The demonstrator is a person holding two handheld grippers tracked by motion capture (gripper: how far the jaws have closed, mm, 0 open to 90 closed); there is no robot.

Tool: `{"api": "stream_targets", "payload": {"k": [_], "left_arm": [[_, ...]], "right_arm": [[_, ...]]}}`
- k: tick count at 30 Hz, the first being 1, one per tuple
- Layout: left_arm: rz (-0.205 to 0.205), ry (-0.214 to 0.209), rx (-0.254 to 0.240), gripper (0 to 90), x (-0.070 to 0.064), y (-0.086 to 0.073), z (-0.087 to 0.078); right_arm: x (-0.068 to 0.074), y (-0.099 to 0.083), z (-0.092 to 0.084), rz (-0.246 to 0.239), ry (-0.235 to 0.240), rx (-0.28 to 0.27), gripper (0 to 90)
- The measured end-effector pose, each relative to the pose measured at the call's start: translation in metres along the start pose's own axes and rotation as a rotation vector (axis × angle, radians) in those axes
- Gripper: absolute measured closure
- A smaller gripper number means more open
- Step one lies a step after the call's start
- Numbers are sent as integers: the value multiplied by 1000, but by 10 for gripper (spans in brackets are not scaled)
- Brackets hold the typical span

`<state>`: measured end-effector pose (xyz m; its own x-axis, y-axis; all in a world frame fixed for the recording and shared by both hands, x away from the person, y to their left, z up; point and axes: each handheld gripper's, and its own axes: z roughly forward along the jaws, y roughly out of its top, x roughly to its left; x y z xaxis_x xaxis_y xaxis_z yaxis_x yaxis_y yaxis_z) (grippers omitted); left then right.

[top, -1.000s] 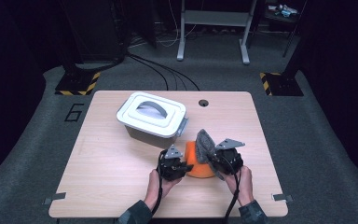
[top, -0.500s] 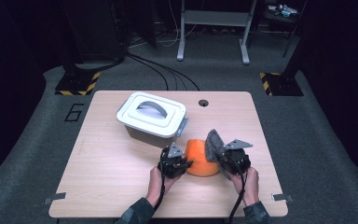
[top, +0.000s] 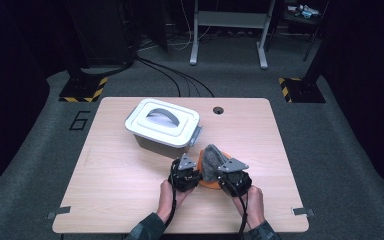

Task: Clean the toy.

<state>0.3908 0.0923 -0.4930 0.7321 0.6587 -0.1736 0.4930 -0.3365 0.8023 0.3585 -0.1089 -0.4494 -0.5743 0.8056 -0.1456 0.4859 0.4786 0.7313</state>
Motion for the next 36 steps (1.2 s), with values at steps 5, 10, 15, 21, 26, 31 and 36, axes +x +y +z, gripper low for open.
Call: {"api": "stream_targets", "payload": {"k": [5, 10, 15, 21, 26, 31, 36], "left_arm": [[25, 4, 4, 790, -4, 2, 1], [29, 8, 10, 776, -3, 4, 1], [89, 43, 29, 440, -7, 10, -4], [113, 33, 51, 667, -7, 10, 0], [126, 42, 58, 754, -17, 11, 1], [120, 47, 72, 780, -13, 8, 2], [120, 34, 62, 787, -13, 7, 3]], "right_arm": [[-30, -13, -4, 81, -38, 30, 740], [-53, -28, 4, 157, -69, 65, 739], [-58, -31, 7, 178, -57, 60, 738], [-57, -22, -6, 156, -52, 21, 738], [-23, 1, -22, 59, 3, -42, 737], [10, 14, -2, -46, 11, 25, 738], [-6, 2, 2, 10, 28, 32, 742]]}}
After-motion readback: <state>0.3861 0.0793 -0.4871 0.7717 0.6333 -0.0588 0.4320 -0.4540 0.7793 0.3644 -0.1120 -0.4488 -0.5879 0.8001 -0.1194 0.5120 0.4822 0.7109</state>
